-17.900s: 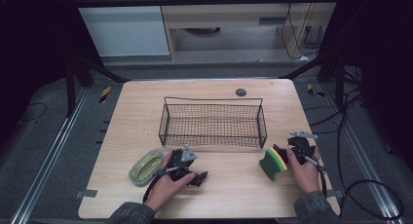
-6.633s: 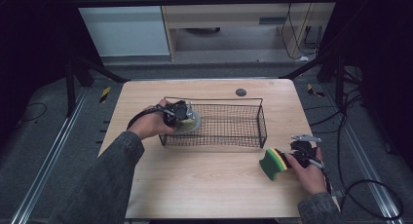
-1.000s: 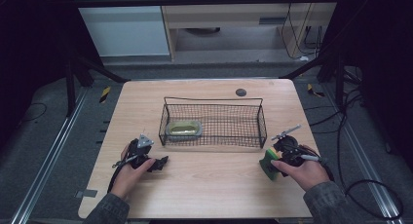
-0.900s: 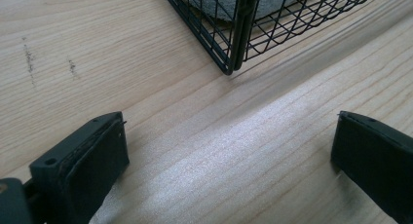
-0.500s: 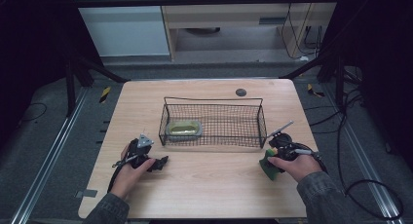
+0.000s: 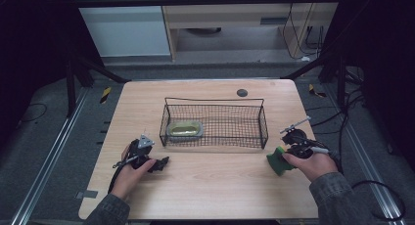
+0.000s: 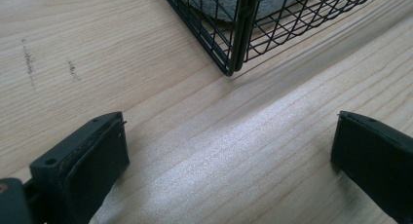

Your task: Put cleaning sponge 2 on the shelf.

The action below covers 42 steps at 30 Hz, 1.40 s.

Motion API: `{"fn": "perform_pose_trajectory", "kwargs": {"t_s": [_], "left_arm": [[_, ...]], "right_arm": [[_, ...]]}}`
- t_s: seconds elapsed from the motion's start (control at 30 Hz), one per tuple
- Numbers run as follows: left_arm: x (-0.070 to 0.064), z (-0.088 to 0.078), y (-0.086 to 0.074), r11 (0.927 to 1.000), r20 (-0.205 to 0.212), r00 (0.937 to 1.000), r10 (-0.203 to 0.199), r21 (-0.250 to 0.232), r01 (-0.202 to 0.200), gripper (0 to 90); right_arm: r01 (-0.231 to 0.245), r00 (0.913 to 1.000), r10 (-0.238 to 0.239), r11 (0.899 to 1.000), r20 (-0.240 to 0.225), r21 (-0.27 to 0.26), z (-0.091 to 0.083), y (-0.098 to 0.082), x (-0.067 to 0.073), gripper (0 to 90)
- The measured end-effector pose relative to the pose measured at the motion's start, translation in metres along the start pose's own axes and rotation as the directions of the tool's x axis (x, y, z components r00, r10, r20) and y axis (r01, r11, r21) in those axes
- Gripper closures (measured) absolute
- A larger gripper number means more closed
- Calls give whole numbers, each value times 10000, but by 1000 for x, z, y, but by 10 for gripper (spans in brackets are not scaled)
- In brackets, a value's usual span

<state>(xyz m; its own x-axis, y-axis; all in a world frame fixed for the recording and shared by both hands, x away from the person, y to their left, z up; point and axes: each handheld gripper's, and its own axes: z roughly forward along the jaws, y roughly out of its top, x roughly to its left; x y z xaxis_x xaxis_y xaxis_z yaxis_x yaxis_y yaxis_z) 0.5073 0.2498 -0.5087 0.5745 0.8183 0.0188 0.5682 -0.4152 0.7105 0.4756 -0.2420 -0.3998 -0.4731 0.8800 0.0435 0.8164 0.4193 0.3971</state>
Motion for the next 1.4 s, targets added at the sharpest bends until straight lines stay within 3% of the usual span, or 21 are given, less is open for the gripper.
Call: {"fn": "perform_pose_trajectory", "kwargs": {"t_s": [0.23, 0.67, 1.1, 1.4], "left_arm": [[0, 0, 0, 10000, 0, 10000, 13, 6, -13, 0], [0, 0, 0, 10000, 13, 10000, 14, -2, -14, 0], [0, 0, 0, 10000, 11, 10000, 15, 1, -15, 0], [0, 1, 0, 10000, -7, 10000, -43, -33, 43, 0]], "right_arm": [[128, 9999, -127, 9995, 50, -294, -7, 2, -2, 653], [319, 9966, -230, 9930, 790, -1134, -31, 20, -14, 655], [770, 9894, -515, 9790, 1361, -1890, -53, 47, -20, 658], [1018, 9840, -583, 9596, 1686, -2622, -77, 70, -22, 659]]}}
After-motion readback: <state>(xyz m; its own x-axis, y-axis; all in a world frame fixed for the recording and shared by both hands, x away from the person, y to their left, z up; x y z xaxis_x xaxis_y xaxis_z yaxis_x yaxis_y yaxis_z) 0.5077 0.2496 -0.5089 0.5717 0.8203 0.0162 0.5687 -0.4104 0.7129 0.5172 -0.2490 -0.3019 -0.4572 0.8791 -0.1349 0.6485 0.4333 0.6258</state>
